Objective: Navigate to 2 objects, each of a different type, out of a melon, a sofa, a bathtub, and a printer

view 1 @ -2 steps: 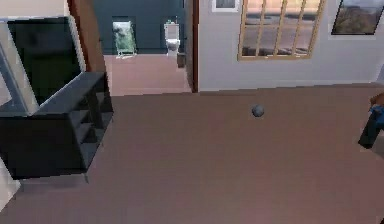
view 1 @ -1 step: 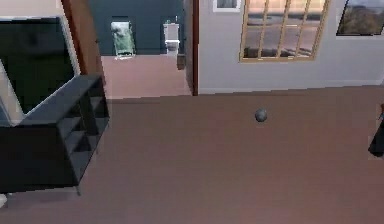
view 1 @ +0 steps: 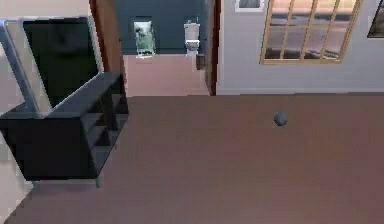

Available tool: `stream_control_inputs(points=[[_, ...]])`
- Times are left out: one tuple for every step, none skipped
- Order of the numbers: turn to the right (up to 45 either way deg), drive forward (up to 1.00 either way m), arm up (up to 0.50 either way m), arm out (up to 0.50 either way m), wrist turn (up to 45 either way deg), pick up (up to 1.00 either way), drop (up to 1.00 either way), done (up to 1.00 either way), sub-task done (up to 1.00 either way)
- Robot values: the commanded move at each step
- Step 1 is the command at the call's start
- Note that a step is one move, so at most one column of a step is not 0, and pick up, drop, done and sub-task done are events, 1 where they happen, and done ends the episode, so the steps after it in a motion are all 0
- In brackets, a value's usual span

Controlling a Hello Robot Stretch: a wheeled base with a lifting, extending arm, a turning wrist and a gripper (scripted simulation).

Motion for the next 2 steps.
stream_control_inputs(points=[[0.0,0.65,0.0,0.0,0.0,0.0,0.0,0.0,0.0],[-45.0,0.0,0.0,0.0,0.0,0.0,0.0,0.0,0.0]])
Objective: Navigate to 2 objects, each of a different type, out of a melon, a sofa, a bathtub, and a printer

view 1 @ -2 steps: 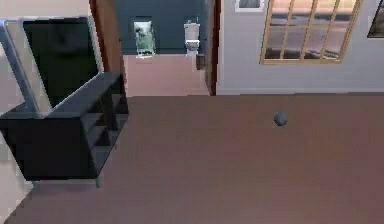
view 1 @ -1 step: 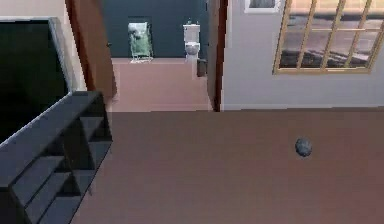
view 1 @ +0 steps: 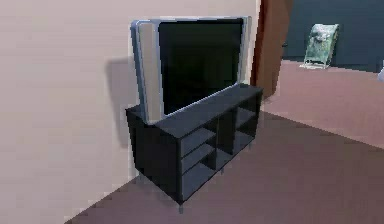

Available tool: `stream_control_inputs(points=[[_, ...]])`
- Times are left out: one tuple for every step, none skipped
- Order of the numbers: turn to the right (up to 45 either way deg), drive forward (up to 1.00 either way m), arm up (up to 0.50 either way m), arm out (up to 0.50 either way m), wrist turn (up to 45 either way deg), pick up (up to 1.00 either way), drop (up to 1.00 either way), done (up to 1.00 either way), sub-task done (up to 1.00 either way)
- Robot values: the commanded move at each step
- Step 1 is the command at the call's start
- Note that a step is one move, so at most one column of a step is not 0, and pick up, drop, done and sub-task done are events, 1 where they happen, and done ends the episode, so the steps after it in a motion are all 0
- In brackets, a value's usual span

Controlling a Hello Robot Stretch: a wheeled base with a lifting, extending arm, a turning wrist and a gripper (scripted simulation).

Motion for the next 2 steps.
stream_control_inputs(points=[[0.0,0.1,0.0,0.0,0.0,0.0,0.0,0.0,0.0],[33.0,0.0,0.0,0.0,0.0,0.0,0.0,0.0,0.0]])
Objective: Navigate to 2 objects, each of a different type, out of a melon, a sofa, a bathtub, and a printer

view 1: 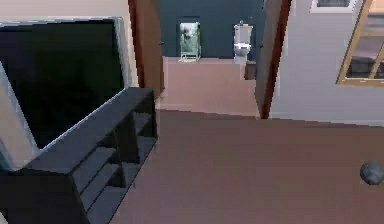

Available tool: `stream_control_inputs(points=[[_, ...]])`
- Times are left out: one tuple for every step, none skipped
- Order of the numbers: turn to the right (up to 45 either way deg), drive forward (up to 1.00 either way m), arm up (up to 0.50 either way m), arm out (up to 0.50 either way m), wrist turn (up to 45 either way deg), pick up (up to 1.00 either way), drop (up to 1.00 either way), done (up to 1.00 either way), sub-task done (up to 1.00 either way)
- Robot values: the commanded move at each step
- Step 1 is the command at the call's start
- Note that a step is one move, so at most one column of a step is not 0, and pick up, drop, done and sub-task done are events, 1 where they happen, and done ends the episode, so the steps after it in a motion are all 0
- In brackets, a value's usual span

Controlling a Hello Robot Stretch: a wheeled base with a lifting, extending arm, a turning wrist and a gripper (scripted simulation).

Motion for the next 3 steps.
stream_control_inputs(points=[[0.0,1.0,0.0,0.0,0.0,0.0,0.0,0.0,0.0],[3.0,0.0,0.0,0.0,0.0,0.0,0.0,0.0,0.0],[9.0,0.0,0.0,0.0,0.0,0.0,0.0,0.0,0.0]])
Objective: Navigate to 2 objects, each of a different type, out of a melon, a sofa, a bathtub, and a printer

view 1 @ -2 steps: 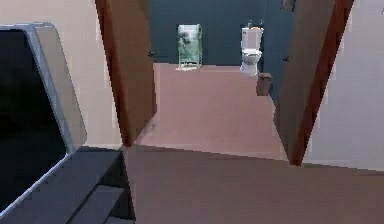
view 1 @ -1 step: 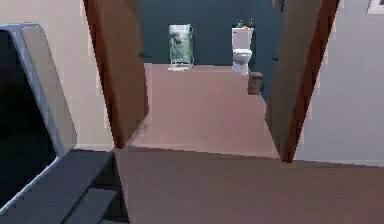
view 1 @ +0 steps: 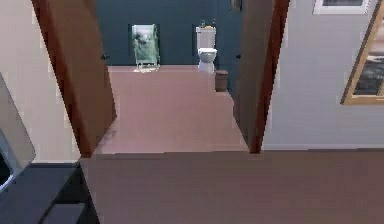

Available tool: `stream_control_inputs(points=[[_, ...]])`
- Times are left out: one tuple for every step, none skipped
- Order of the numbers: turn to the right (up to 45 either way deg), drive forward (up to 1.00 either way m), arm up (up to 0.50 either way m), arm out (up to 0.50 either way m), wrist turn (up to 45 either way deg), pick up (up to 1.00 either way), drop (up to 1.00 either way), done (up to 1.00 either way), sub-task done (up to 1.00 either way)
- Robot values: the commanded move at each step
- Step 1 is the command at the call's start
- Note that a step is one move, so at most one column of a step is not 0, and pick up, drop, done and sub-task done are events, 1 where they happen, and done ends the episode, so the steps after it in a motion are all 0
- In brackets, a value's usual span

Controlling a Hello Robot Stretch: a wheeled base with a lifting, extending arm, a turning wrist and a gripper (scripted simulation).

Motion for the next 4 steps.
stream_control_inputs(points=[[0.0,1.0,0.0,0.0,0.0,0.0,0.0,0.0,0.0],[0.0,0.1,0.0,0.0,0.0,0.0,0.0,0.0,0.0],[-45.0,0.0,0.0,0.0,0.0,0.0,0.0,0.0,0.0],[0.0,0.2,0.0,0.0,0.0,0.0,0.0,0.0,0.0]])
